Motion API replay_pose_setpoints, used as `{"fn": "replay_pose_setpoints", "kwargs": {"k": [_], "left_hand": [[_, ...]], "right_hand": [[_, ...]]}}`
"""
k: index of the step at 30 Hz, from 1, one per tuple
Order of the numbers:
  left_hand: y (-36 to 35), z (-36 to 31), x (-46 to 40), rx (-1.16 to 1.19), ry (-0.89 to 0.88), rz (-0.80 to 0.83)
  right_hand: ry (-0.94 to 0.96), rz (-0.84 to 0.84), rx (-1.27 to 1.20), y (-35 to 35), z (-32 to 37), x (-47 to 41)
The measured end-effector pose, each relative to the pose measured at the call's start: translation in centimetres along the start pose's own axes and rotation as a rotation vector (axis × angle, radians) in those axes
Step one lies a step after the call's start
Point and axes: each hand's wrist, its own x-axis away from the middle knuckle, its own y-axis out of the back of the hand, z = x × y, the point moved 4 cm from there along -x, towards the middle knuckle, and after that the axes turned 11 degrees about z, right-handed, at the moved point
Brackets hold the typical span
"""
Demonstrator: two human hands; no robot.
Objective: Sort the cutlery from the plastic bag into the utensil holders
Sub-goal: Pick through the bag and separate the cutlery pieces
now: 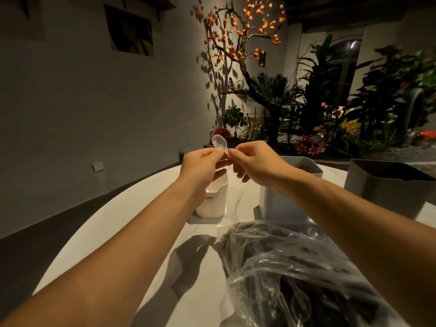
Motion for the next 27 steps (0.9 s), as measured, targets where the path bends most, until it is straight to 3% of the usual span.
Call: {"fn": "replay_pose_setpoints", "kwargs": {"k": [5, 7, 10, 13, 17, 21, 27], "left_hand": [[1.2, 0.8, 0.0, 0.034, -0.028, -0.019], [1.7, 0.7, -0.1, 0.003, -0.053, -0.031], [3.0, 0.3, -0.9, -0.208, -0.098, -0.088], [3.5, 0.1, -1.8, -0.429, -0.135, -0.088], [4.8, 0.3, -3.3, -0.549, -0.14, -0.088], [6.6, 1.7, -4.5, -0.606, -0.104, -0.17], [7.9, 3.9, -4.2, -0.603, 0.01, -0.266]], "right_hand": [[0.018, 0.076, 0.069, -0.8, 0.6, -0.6], [0.018, 0.043, 0.237, -0.9, 0.8, -1.2], [0.158, -0.188, 0.346, -0.2, 1.6, -2.4], [0.332, -0.201, 0.395, -0.4, 2.5, -3.6], [0.397, -0.233, 0.611, -1.5, 2.2, -5.3], [0.259, -0.235, 0.608, -2.9, -0.4, -7.2], [0.003, 0.084, 0.73, -6.5, -4.4, -8.9]]}}
